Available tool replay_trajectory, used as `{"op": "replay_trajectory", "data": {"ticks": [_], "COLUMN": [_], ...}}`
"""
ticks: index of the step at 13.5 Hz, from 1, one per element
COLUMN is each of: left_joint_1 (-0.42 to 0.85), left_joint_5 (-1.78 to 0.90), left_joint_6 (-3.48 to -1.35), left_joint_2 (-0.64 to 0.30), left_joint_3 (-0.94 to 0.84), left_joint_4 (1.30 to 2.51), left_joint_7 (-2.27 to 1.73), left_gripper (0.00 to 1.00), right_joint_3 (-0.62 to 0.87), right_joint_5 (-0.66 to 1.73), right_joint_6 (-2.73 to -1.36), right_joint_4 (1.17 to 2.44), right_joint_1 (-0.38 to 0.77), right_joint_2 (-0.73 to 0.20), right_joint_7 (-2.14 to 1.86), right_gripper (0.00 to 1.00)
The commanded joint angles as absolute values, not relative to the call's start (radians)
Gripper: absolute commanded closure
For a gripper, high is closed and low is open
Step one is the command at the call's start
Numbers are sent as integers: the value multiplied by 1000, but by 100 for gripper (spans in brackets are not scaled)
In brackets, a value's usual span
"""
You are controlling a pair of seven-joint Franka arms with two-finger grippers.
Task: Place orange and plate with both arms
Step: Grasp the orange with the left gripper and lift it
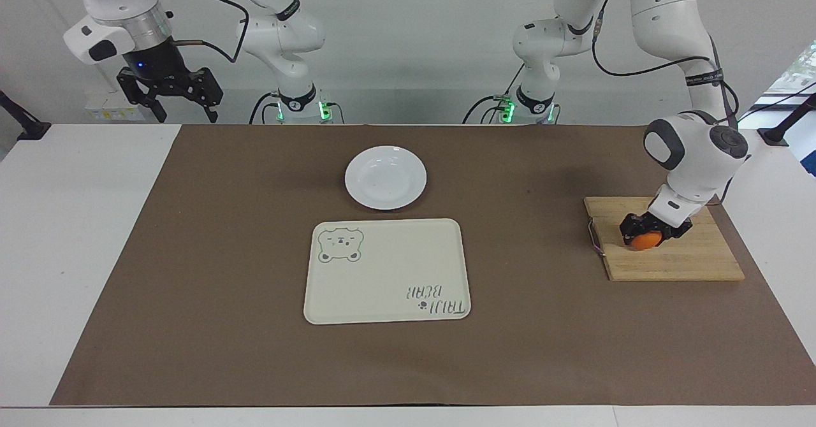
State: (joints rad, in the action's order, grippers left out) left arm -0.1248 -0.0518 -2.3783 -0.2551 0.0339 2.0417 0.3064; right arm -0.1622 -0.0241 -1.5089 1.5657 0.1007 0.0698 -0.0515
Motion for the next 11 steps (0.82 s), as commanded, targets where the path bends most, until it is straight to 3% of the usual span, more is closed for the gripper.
{"op": "replay_trajectory", "data": {"ticks": [1,5,11], "left_joint_1": [-115,-72,141], "left_joint_5": [-34,-34,-34], "left_joint_6": [-2303,-2188,-2129], "left_joint_2": [-213,-144,-118], "left_joint_3": [31,23,25], "left_joint_4": [2013,1985,1993], "left_joint_7": [250,129,-191], "left_gripper": [100,100,100], "right_joint_3": [-160,-161,-161], "right_joint_5": [-5,-5,-5], "right_joint_6": [-1488,-1488,-1488], "right_joint_4": [1552,1552,1552], "right_joint_1": [94,94,94], "right_joint_2": [69,69,69], "right_joint_7": [-64,-64,-64], "right_gripper": [0,0,0]}}
